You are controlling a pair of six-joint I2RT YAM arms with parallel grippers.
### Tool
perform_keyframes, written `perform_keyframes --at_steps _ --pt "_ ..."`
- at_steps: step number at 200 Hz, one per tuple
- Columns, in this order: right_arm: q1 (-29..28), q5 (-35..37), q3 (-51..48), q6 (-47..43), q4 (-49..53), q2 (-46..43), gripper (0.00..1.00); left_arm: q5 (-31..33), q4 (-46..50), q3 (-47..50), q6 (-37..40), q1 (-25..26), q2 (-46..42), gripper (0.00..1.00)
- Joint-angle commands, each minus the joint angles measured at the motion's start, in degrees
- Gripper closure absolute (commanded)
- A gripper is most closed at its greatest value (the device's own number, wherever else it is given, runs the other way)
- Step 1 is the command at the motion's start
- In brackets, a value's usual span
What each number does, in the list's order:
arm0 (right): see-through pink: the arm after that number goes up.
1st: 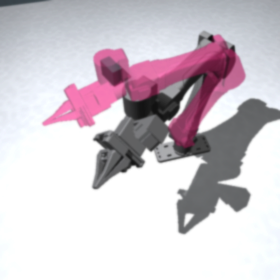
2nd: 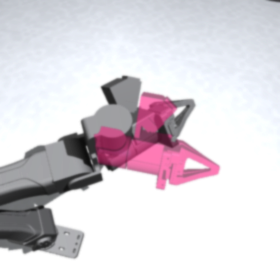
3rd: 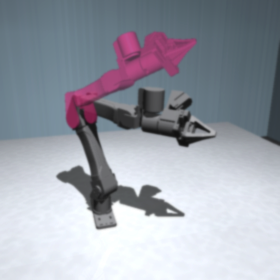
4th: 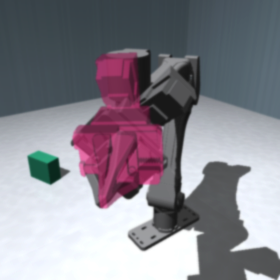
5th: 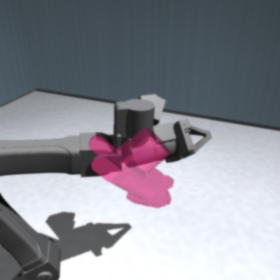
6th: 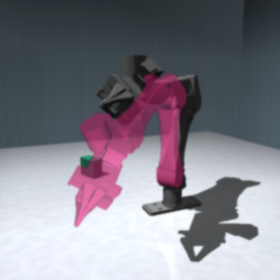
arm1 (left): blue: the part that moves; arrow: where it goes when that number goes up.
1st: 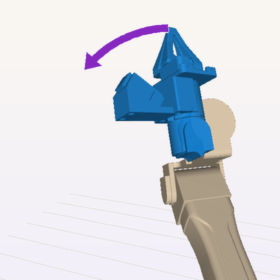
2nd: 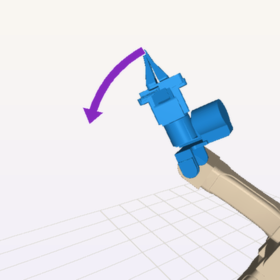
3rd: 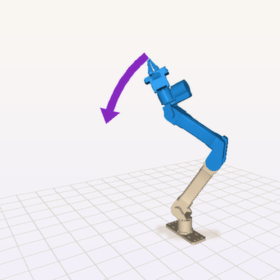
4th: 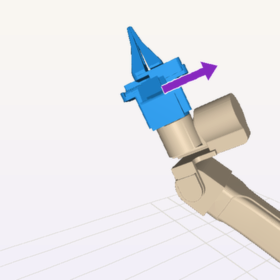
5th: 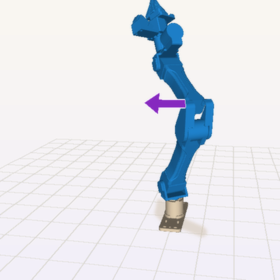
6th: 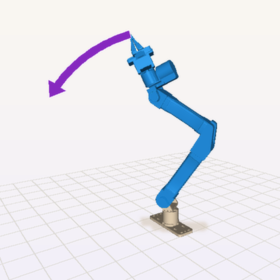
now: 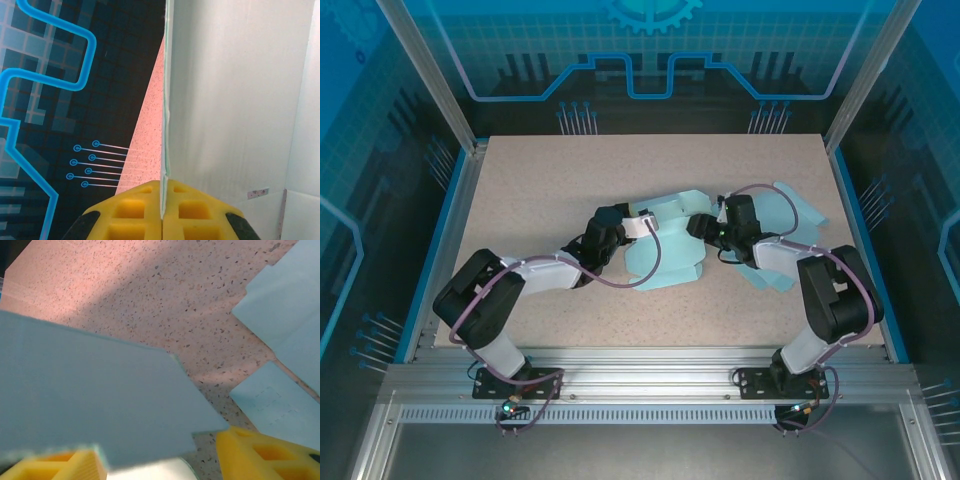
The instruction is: Fold the paper box
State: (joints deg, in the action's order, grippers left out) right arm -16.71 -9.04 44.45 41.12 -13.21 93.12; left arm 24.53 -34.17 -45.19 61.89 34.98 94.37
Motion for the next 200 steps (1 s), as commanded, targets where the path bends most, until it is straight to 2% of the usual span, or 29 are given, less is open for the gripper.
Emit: perform_keyframes --at_steps 1,40,119,164,200 --pt "0.62 -1.49 0.99 -0.23 -4.73 0.46 0.43 -1.5 0.06 0.33 -1.99 -0.53 -1.82 0.99" --pt "0.61 -2.44 0.12 -1.29 -7.68 -0.59 0.47 -1.76 0.15 0.02 -2.56 -0.48 -1.4 0.99" --pt "-1.36 -0.74 -0.87 -1.52 -7.15 -3.09 0.57 1.31 1.21 -3.97 -1.69 -0.44 3.32 1.0" --pt "-2.1 -1.19 0.04 0.25 -9.19 1.68 0.57 1.22 1.65 -5.16 -1.85 -0.17 4.42 1.0" --pt "-2.97 -3.01 0.79 2.11 -12.55 5.69 0.63 1.17 2.26 -5.35 -2.16 -0.17 5.12 1.0"
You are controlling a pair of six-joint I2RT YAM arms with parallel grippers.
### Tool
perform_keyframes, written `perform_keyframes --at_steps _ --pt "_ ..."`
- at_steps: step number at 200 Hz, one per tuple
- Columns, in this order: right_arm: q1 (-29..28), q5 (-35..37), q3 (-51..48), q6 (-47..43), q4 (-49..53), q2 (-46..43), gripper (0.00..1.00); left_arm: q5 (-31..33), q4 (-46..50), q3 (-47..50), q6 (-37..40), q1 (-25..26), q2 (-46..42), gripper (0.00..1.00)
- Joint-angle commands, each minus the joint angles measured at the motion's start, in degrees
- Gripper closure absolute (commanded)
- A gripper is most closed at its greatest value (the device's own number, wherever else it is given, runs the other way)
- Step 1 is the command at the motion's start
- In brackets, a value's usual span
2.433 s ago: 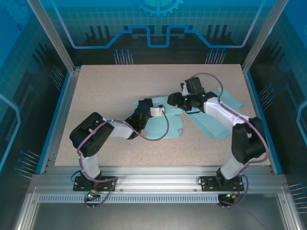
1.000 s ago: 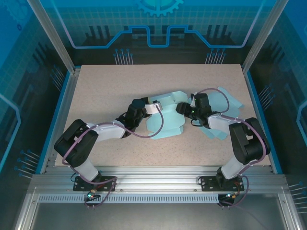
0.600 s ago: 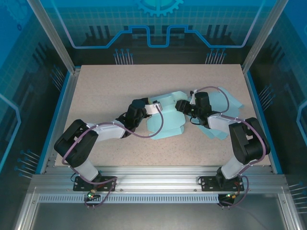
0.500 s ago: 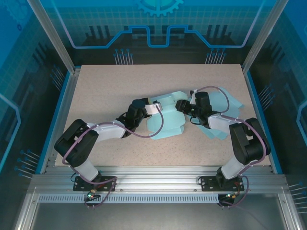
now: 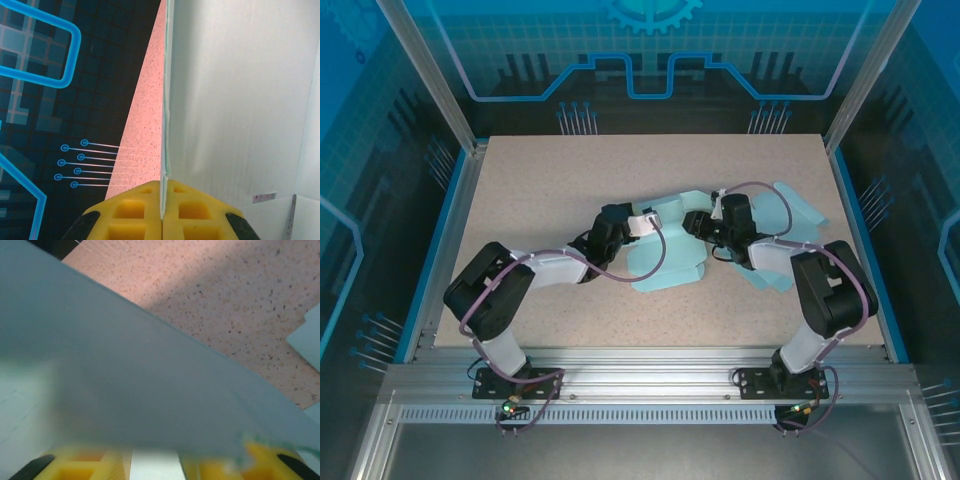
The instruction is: Fold the paper box
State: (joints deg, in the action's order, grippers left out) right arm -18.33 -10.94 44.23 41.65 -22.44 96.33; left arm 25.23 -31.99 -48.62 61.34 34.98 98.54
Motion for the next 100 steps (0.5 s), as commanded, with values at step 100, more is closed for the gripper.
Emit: perform_keyframes --at_steps 100 --pt "-4.62 1.19 4.49 0.44 3.17 4.24 0.63 2.52 -2.36 -2.22 1.38 0.8 5.13 1.0"
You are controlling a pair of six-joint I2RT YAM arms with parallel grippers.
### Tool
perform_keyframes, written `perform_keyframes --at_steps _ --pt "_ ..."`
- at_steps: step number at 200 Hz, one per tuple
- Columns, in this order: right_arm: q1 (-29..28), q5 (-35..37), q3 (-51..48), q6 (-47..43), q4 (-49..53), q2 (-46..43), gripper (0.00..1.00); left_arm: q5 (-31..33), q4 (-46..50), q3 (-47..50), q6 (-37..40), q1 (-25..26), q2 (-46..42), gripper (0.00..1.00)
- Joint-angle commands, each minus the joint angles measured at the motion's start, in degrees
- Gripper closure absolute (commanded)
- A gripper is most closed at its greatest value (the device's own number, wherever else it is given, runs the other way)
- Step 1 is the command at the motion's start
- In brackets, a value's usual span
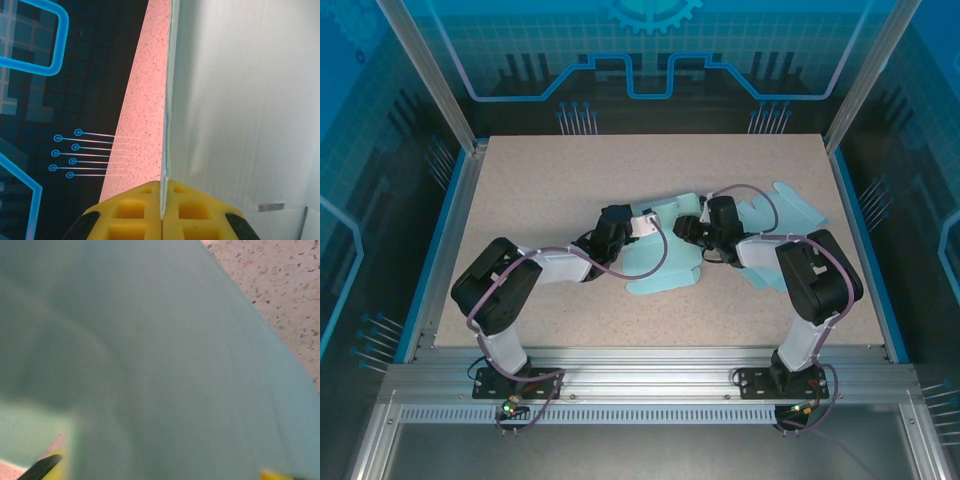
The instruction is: Fold the paper box
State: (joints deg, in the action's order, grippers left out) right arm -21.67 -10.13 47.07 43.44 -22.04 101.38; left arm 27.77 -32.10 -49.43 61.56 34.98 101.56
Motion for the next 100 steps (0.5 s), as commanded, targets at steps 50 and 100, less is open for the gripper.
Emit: perform_keyframes --at_steps 50,100 --pt "-0.93 8.12 -0.15 -5.76 19.26 -12.64 0.55 -0.3 -8.3 0.45 9.38 0.48 4.52 1.0" --pt "2.28 9.58 -4.06 -8.26 27.85 -27.53 0.52 -1.3 -11.06 2.37 11.4 0.51 4.31 1.0"
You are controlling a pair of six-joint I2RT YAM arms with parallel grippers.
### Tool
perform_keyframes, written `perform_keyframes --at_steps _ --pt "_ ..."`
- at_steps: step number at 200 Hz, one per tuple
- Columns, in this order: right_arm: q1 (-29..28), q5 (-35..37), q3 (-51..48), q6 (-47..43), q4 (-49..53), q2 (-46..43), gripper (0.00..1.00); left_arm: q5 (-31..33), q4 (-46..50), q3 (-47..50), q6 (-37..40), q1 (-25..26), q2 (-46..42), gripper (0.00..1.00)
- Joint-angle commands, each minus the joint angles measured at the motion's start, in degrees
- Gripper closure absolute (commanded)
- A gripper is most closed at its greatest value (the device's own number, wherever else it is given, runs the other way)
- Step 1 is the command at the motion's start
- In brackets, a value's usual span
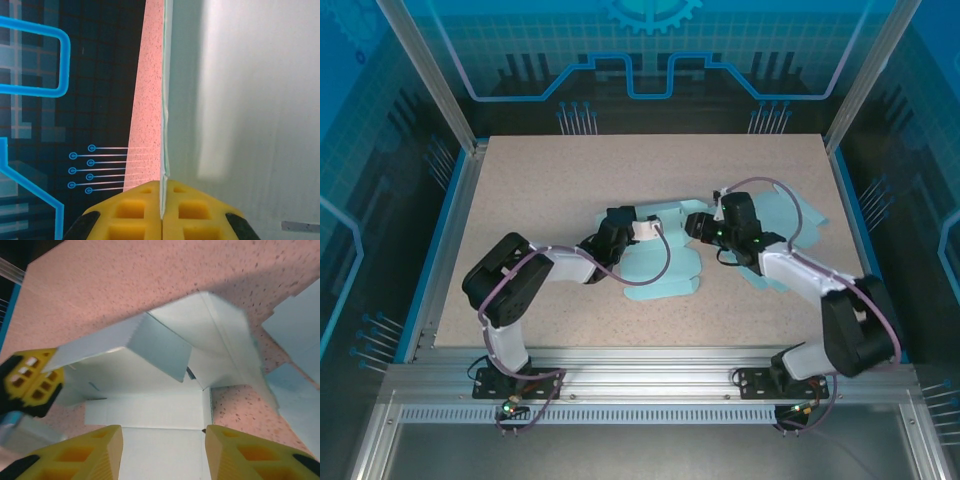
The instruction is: Fold the paper box
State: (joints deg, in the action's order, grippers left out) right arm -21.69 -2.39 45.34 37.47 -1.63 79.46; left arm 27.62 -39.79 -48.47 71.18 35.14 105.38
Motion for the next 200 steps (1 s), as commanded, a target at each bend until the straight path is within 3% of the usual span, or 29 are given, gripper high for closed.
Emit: perform_keyframes --at_steps 1,41,72,96,150,200 --pt "2.42 1.81 -2.35 -2.31 7.56 -5.88 0.52 -1.2 -3.36 1.43 1.73 0.32 0.46 1.0" --pt "10.31 -0.61 0.27 -5.52 11.9 -8.48 0.6 -1.42 -5.18 2.16 1.66 0.62 -0.01 1.0" --pt "16.11 -8.93 6.57 -9.23 13.65 0.51 0.73 -0.64 -8.25 2.39 3.5 0.64 1.35 1.0" --pt "19.2 -15.33 12.18 -10.62 12.9 8.94 0.73 -0.44 -10.15 2.46 4.7 0.75 2.22 1.0" --pt "19.35 -26.22 25.2 -10.51 10.75 28.36 0.73 0.46 -12.38 2.29 6.21 0.73 3.78 1.0" --pt "17.07 -28.1 26.85 -9.52 7.94 34.28 0.72 0.56 -11.84 1.74 5.82 0.74 4.39 1.0"
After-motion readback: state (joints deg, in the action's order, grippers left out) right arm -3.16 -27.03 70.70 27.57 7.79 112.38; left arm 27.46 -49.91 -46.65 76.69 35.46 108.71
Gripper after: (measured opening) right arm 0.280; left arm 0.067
